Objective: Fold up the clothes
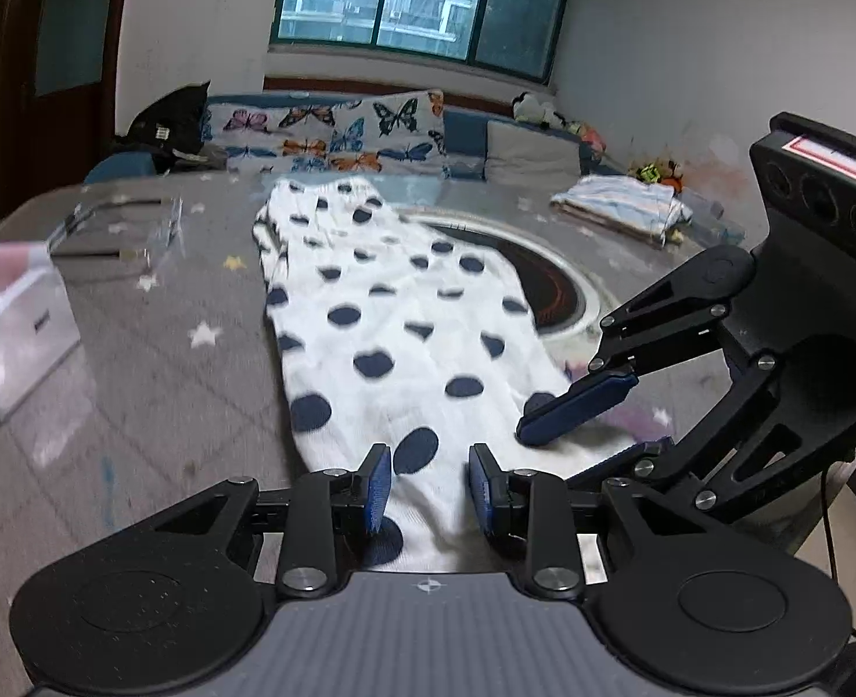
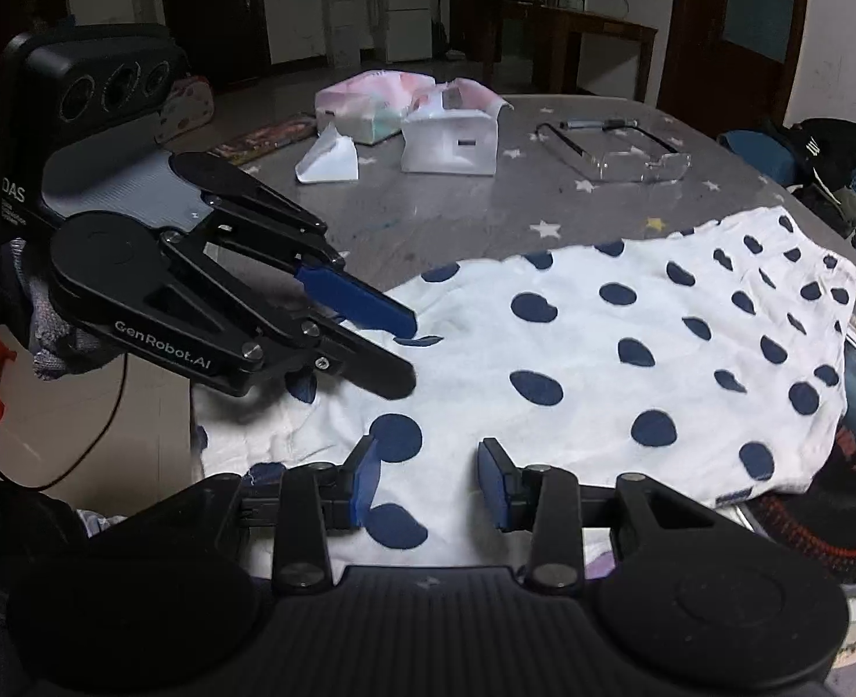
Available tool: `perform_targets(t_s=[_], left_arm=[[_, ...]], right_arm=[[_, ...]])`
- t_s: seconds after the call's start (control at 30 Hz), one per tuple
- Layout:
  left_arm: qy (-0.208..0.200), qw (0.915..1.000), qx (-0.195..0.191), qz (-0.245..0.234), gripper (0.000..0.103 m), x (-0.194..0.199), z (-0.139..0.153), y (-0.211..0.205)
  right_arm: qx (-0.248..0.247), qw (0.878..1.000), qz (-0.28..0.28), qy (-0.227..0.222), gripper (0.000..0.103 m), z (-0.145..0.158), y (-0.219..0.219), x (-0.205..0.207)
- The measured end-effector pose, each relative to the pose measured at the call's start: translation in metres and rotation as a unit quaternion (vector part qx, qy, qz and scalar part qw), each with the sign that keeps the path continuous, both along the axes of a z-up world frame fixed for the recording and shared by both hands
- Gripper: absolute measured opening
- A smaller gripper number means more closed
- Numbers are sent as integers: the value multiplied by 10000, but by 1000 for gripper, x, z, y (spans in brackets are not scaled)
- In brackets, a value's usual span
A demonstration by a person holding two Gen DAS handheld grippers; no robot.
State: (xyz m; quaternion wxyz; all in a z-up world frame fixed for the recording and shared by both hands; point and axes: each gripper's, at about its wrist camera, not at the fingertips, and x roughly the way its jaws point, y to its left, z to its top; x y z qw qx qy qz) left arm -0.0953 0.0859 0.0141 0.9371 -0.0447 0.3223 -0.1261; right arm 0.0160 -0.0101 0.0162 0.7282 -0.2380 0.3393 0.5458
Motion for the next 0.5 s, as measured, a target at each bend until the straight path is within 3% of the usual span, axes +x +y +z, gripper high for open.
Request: perform_targets(t_s=[0.27, 0.5], left_arm=[[-349, 9993, -141, 36, 31, -21, 24, -2], [-102, 9997, -130, -184, 31, -31, 9, -14]], right_arm=[[137, 9999, 44, -4, 37, 22, -18, -12], [-7, 9998, 45, 195, 38, 6, -26, -24]])
